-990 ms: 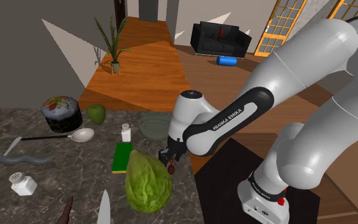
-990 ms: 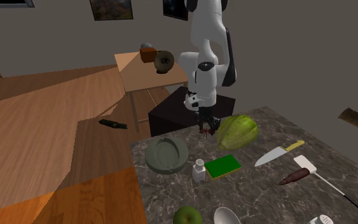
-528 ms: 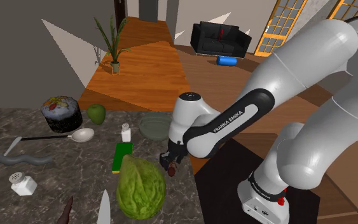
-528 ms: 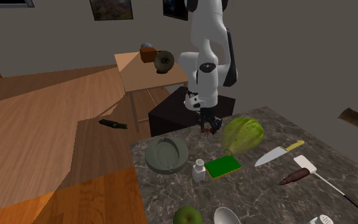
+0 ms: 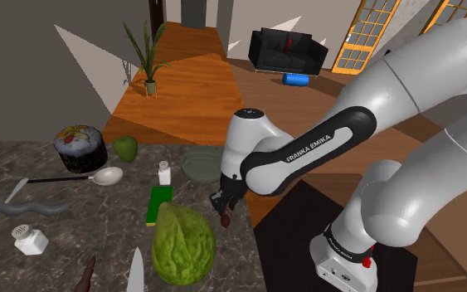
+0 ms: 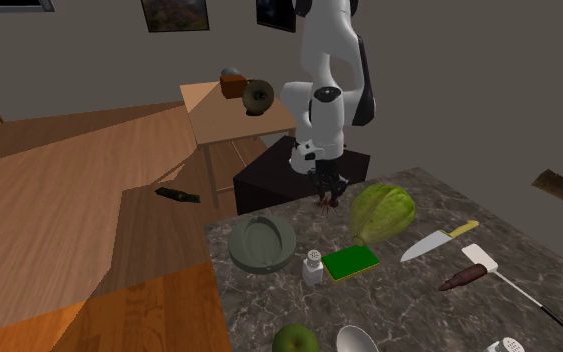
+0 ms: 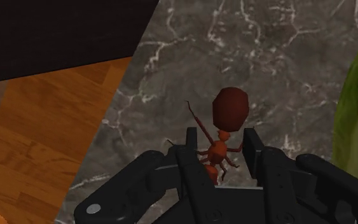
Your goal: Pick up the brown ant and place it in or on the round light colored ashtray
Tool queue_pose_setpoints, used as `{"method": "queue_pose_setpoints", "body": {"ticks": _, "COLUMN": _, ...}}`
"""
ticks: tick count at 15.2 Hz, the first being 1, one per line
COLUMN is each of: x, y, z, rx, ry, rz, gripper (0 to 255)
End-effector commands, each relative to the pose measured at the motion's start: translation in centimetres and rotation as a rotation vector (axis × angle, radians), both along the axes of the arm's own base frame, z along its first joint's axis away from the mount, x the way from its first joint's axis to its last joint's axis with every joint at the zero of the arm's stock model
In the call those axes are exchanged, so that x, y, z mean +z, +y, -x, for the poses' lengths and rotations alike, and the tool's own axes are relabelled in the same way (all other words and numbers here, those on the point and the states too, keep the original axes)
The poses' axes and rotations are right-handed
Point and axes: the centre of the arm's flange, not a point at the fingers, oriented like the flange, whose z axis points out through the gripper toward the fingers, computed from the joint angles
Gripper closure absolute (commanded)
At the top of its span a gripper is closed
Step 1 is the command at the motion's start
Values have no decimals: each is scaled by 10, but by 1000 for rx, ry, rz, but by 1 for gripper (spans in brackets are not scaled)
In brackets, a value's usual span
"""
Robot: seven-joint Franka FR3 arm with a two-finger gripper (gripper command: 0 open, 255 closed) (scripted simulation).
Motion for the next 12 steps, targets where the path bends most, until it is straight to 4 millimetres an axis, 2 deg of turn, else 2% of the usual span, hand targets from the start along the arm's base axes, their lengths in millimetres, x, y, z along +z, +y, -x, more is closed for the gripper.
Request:
{"method": "queue_pose_setpoints", "body": {"ticks": 1, "x": 10, "y": 0, "z": 0, "rx": 0, "ry": 1, "rz": 1, "gripper": 255}}
{"method": "queue_pose_setpoints", "body": {"ticks": 11, "x": 62, "y": 0, "z": 0, "rx": 0, "ry": 1, "rz": 1, "gripper": 255}}
{"method": "queue_pose_setpoints", "body": {"ticks": 12, "x": 62, "y": -6, "z": -12, "rx": 0, "ry": 1, "rz": 1, "gripper": 255}}
